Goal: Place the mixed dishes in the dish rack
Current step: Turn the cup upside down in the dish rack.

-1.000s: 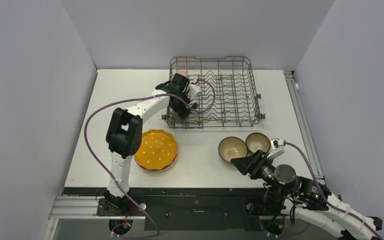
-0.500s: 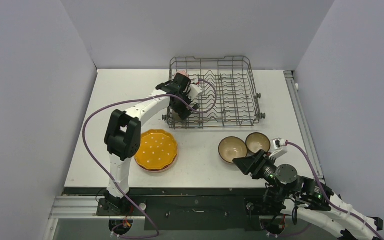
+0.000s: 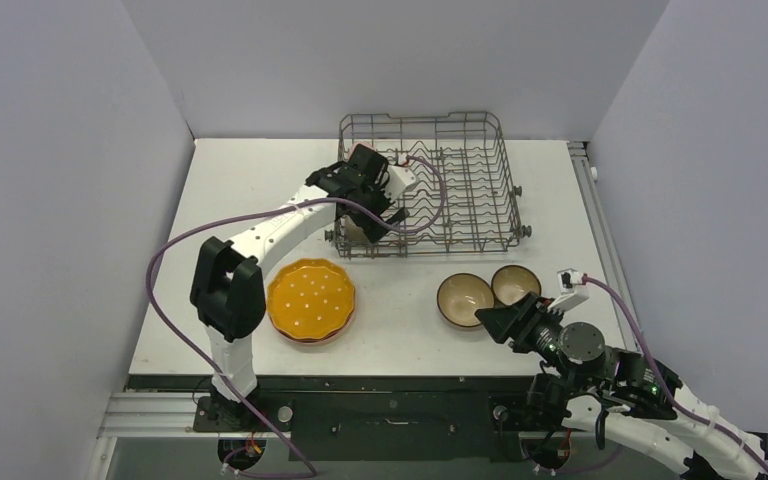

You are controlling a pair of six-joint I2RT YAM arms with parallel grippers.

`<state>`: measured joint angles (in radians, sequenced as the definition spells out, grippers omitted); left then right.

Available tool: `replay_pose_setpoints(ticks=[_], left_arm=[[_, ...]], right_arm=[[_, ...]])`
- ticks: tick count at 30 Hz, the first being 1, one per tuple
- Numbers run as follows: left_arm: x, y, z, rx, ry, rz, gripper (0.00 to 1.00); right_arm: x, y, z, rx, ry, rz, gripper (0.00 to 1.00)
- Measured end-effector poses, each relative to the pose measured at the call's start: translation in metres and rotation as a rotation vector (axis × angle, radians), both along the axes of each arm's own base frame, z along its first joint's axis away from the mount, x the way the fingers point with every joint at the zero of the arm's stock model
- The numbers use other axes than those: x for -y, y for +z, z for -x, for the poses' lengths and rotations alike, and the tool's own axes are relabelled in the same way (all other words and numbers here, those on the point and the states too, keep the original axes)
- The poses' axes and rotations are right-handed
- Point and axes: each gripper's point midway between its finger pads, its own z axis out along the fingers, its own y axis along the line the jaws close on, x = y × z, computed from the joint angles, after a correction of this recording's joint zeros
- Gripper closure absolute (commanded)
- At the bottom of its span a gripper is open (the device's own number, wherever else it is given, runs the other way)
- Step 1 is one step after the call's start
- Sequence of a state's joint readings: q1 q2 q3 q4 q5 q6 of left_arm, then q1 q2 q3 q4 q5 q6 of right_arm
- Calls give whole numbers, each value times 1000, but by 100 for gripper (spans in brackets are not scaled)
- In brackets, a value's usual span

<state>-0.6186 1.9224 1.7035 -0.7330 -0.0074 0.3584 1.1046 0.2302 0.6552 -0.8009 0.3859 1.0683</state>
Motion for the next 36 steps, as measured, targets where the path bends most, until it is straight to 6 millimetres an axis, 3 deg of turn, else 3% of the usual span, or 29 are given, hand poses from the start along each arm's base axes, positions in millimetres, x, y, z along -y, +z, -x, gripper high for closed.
replay_pose_setpoints(ticks=[13, 18, 25, 29, 36], left_arm=[[20, 46, 54, 75, -43, 53, 4], [24, 80, 72, 122, -26, 135, 4], [10, 124, 96, 186, 70, 330, 4], [1, 126, 110, 176, 140, 440, 4], [-10, 108, 127, 111, 224, 540, 4]], right_arm=[[19, 10, -8, -8, -69, 160, 52], [26, 13, -13, -13, -98, 240, 52], [43, 13, -18, -12, -153, 345, 52], [50, 6, -18, -24, -169, 400, 52], [54, -7, -17, -66, -180, 486, 54]])
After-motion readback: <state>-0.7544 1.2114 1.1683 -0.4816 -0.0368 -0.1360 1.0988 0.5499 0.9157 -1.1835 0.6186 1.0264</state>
